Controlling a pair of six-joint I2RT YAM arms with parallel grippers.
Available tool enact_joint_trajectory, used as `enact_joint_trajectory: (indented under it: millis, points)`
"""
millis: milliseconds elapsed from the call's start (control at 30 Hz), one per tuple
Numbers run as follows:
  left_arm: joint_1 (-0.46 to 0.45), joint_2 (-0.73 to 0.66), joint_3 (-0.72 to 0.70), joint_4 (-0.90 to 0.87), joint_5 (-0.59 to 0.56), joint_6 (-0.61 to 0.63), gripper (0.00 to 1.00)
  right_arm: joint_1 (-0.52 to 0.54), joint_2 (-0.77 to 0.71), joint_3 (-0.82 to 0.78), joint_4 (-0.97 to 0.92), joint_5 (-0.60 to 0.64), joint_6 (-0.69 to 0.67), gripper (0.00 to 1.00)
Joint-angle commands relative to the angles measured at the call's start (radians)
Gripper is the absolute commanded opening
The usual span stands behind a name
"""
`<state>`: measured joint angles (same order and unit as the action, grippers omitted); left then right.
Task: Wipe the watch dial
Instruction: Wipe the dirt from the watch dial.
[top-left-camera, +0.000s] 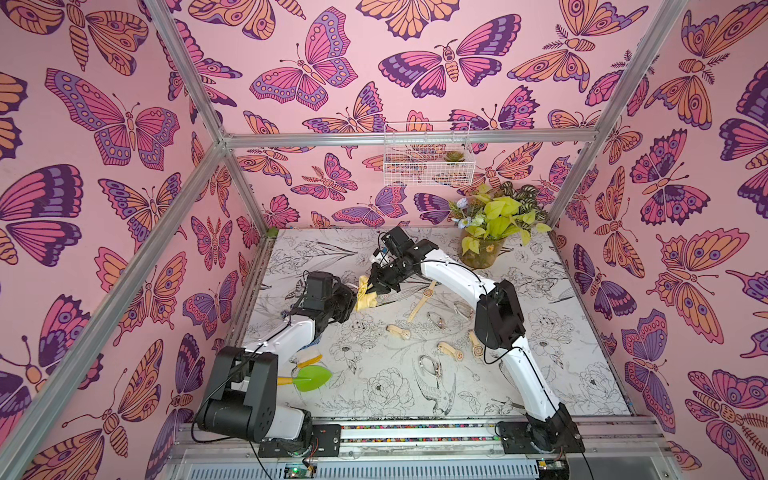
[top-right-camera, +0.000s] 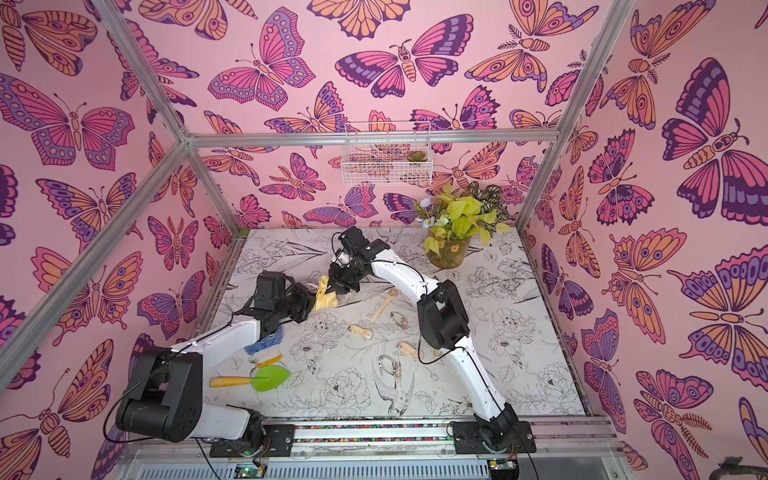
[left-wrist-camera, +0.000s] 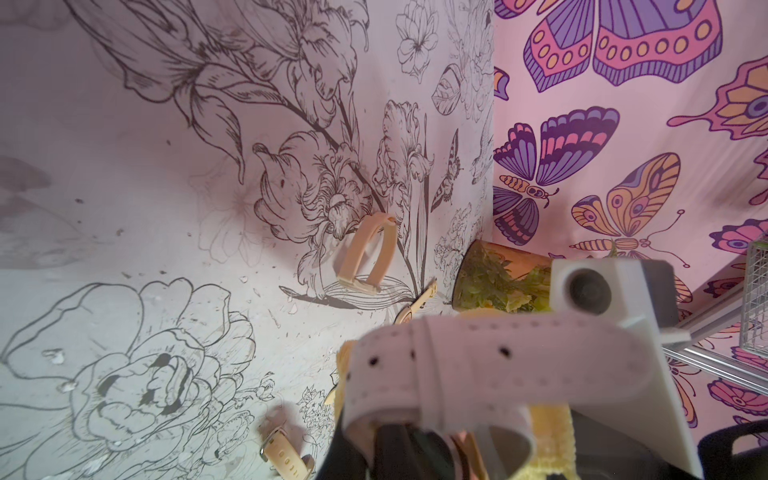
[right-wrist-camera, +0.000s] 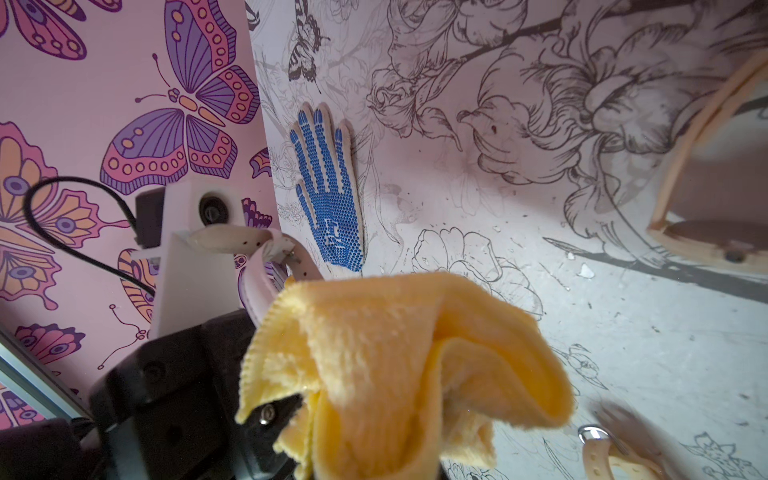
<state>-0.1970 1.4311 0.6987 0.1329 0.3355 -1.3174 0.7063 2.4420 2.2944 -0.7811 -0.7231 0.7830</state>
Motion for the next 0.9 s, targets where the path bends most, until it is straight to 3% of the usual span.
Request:
enact_joint_trajectory:
  millis: [0, 267, 500, 867]
  points:
    - [-0.055, -0.03, -0.043, -0.007, 0.153, 0.016, 0.0, -0.014, 0.027, 0.101, 0.113, -0.01, 0.027, 0.0]
    - [-0.037, -0.069, -0.08, -0.018, 0.156, 0.015, 0.0, -0.104, -0.013, 0.09, 0.142, -0.015, 0.058, 0.0]
    - [-0.019, -0.066, -0.07, -0.033, 0.159, 0.015, 0.0, -0.191, -0.163, -0.164, 0.217, -0.006, 0.036, 0.0]
    - [-0.006, -0.041, -0.052, -0.081, 0.132, 0.002, 0.0, -0.206, -0.357, -0.514, 0.29, 0.005, -0.018, 0.0]
